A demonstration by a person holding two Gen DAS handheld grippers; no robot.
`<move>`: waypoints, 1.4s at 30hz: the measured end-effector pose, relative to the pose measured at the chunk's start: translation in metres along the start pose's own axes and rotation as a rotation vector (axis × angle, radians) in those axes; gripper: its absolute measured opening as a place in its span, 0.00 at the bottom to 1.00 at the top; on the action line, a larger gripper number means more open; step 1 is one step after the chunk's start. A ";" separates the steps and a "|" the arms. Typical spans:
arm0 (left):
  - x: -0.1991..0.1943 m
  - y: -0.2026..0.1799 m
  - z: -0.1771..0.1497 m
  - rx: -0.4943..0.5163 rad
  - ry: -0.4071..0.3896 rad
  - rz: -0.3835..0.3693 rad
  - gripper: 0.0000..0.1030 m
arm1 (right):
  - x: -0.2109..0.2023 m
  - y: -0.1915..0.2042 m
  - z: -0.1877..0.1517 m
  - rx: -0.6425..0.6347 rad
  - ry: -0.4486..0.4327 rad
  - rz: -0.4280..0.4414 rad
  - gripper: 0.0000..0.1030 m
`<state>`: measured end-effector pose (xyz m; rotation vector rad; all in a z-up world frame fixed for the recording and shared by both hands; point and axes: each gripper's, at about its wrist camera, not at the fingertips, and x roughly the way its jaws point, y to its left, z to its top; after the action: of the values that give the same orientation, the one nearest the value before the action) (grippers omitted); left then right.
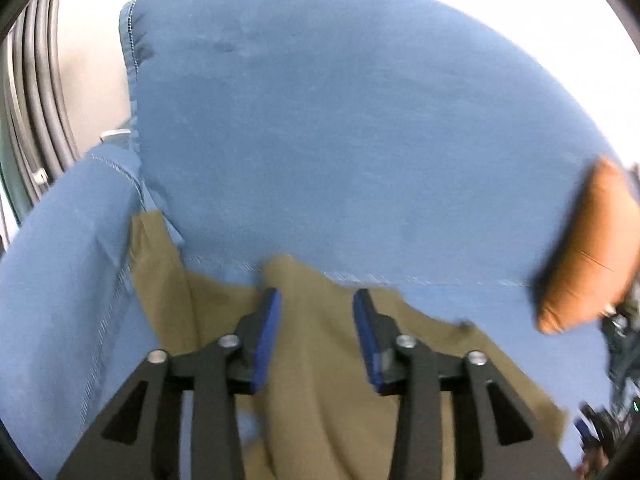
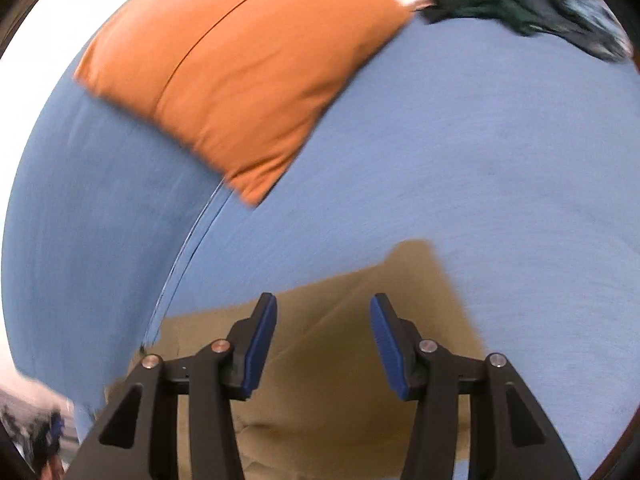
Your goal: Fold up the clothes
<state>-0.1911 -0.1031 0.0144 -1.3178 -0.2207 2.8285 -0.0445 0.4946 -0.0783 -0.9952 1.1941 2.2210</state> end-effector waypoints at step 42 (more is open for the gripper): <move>0.045 -0.041 -0.084 0.080 0.161 -0.139 0.44 | 0.038 -0.082 0.098 -0.054 -0.095 -0.310 0.23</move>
<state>-0.1581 -0.0490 -0.0672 -1.4437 -0.1858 2.5748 -0.0537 0.6223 -0.1146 -1.0084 0.8761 2.0387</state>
